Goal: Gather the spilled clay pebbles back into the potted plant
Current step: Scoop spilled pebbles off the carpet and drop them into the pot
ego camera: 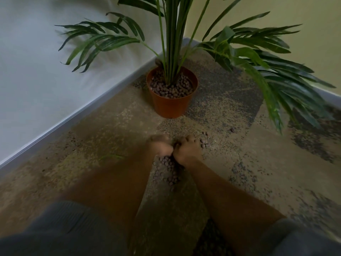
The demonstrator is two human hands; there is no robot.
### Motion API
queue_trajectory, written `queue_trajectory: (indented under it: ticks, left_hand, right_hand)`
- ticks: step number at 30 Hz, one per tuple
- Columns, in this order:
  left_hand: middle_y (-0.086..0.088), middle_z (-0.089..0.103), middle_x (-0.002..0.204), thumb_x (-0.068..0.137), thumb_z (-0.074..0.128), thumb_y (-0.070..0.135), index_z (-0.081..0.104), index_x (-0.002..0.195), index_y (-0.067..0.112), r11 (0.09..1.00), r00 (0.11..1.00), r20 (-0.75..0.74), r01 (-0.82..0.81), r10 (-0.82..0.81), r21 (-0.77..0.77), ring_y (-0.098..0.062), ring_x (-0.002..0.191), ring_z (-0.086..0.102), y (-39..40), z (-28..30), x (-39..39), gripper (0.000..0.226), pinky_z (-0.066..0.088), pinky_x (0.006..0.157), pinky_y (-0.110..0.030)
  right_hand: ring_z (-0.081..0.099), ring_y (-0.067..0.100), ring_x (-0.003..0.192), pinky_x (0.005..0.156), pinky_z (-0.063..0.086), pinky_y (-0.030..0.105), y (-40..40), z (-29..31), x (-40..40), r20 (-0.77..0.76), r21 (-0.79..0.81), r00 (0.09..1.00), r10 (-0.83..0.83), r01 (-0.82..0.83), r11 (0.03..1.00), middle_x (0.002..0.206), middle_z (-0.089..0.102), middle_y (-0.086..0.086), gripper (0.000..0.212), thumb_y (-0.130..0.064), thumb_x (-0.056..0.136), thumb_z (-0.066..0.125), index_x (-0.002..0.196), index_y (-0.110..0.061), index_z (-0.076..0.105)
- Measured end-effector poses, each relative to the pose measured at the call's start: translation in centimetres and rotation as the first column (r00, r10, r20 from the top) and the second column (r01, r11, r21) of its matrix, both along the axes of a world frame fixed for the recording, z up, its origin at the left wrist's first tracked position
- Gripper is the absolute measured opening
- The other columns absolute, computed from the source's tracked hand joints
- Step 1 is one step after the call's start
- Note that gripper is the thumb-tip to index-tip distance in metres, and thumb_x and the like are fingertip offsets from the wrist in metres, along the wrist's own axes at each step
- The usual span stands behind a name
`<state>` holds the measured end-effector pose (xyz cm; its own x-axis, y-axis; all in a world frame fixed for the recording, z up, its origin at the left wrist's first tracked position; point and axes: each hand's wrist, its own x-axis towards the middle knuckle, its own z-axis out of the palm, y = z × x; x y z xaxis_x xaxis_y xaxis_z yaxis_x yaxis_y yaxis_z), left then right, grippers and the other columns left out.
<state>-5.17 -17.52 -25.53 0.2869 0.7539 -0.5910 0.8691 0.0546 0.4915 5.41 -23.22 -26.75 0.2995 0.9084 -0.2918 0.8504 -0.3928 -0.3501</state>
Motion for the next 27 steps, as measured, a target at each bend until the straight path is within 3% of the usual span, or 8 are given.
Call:
queue_trajectory:
  ticks: [7, 12, 16, 19, 21, 23, 25, 27]
  left_hand:
    - [-0.008, 0.028, 0.143, 0.066, 0.083, 0.017, 0.033, 0.140, 0.027, 0.995, 0.993, -0.085, 0.077, -0.082, -0.061, -0.033, 0.129, 0.038, -1.3, -1.5, -1.4, 0.090, 0.042, 0.103, -0.040]
    - [-0.009, 0.030, 0.135, 0.070, 0.078, 0.009, 0.044, 0.124, 0.024, 0.999, 0.997, -0.069, 0.041, -0.041, -0.004, -0.027, 0.115, 0.045, -2.0, -1.4, -1.8, 0.066, 0.040, 0.085, -0.030]
    - [-0.011, 0.052, 0.129, 0.077, 0.068, 0.004, 0.054, 0.119, 0.017, 0.999, 1.000, 0.007, 0.004, -0.004, 0.051, -0.026, 0.112, 0.053, -1.6, -1.4, -2.2, 0.046, 0.045, 0.091, -0.031]
    - [-0.012, 0.060, 0.125, 0.080, 0.064, 0.002, 0.058, 0.121, 0.013, 0.998, 0.994, 0.091, -0.062, 0.062, -0.010, -0.029, 0.113, 0.058, -1.5, -0.8, -2.4, 0.043, 0.047, 0.093, -0.031]
    - [-0.017, 0.063, 0.123, 0.085, 0.057, -0.001, 0.060, 0.121, 0.010, 0.994, 0.982, 0.158, -0.092, 0.101, -0.060, -0.033, 0.114, 0.060, -1.8, -0.2, -2.5, 0.038, 0.050, 0.086, -0.031]
    - [-0.015, 0.065, 0.119, 0.085, 0.048, -0.010, 0.062, 0.110, 0.011, 0.936, 0.896, 0.339, -0.187, 0.287, -0.296, -0.031, 0.110, 0.063, -2.2, 0.2, -2.7, 0.036, 0.053, 0.078, -0.030]
    - [-0.003, 0.070, 0.092, 0.081, 0.040, -0.014, 0.065, 0.095, 0.012, 0.752, 0.660, 0.463, -0.245, 0.592, -0.612, -0.016, 0.085, 0.064, -2.8, 0.4, -2.8, 0.039, 0.052, 0.064, -0.020]
    - [0.002, 0.061, 0.061, 0.082, 0.039, -0.005, 0.061, 0.081, 0.012, 0.607, 0.430, 0.469, -0.274, 0.771, -0.746, -0.007, 0.055, 0.053, -3.4, 0.3, -2.9, 0.028, 0.045, 0.047, -0.015]
  right_hand:
    - [0.029, 0.033, 0.130, 0.105, 0.039, 0.045, -1.7, -1.0, -0.4, -0.027, -0.014, 0.975, 0.222, -0.222, 0.975, 0.145, 0.027, 0.008, 0.063, -0.044, 0.086, 0.057, 0.143, -0.021, 0.040]
    - [0.041, 0.031, 0.124, 0.104, 0.040, 0.040, -1.5, -1.2, -0.7, -0.077, -0.004, 0.951, 0.299, -0.300, 0.954, 0.140, 0.034, 0.010, 0.073, -0.035, 0.077, 0.070, 0.142, -0.017, 0.041]
    - [0.049, 0.026, 0.115, 0.089, 0.040, 0.025, -1.0, -1.5, -1.0, -0.211, 0.035, 0.943, 0.258, -0.257, 0.966, 0.132, 0.042, 0.010, 0.058, -0.021, 0.077, 0.071, 0.130, -0.011, 0.052]
    - [0.051, 0.025, 0.115, 0.090, 0.041, 0.027, -0.7, -1.4, -1.3, -0.353, 0.025, 0.920, 0.169, -0.172, 0.985, 0.122, 0.054, 0.011, 0.042, -0.011, 0.077, 0.068, 0.119, -0.010, 0.061]
    - [0.063, 0.024, 0.093, 0.078, 0.054, 0.035, -0.6, -1.1, -1.7, -0.569, -0.029, 0.822, -0.005, -0.014, 0.999, 0.103, 0.065, 0.010, 0.029, -0.002, 0.079, 0.063, 0.107, -0.007, 0.067]
    - [0.064, 0.016, 0.070, 0.059, 0.055, 0.028, -0.6, -0.6, -2.2, -0.745, -0.179, 0.617, -0.253, 0.181, 0.967, 0.089, 0.068, 0.007, 0.020, -0.002, 0.086, 0.057, 0.100, -0.012, 0.067]
    - [0.059, 0.009, 0.059, 0.050, 0.048, 0.020, -0.7, -0.1, -2.3, -0.826, -0.291, 0.410, -0.387, 0.278, 0.916, 0.078, 0.067, 0.001, 0.025, -0.003, 0.089, 0.047, 0.091, -0.018, 0.066]
    - [0.052, 0.007, 0.054, 0.046, 0.040, 0.017, -0.9, 0.1, -2.2, -0.882, -0.346, 0.225, -0.414, 0.286, 0.893, 0.070, 0.063, 0.000, 0.031, -0.001, 0.085, 0.040, 0.089, -0.016, 0.067]
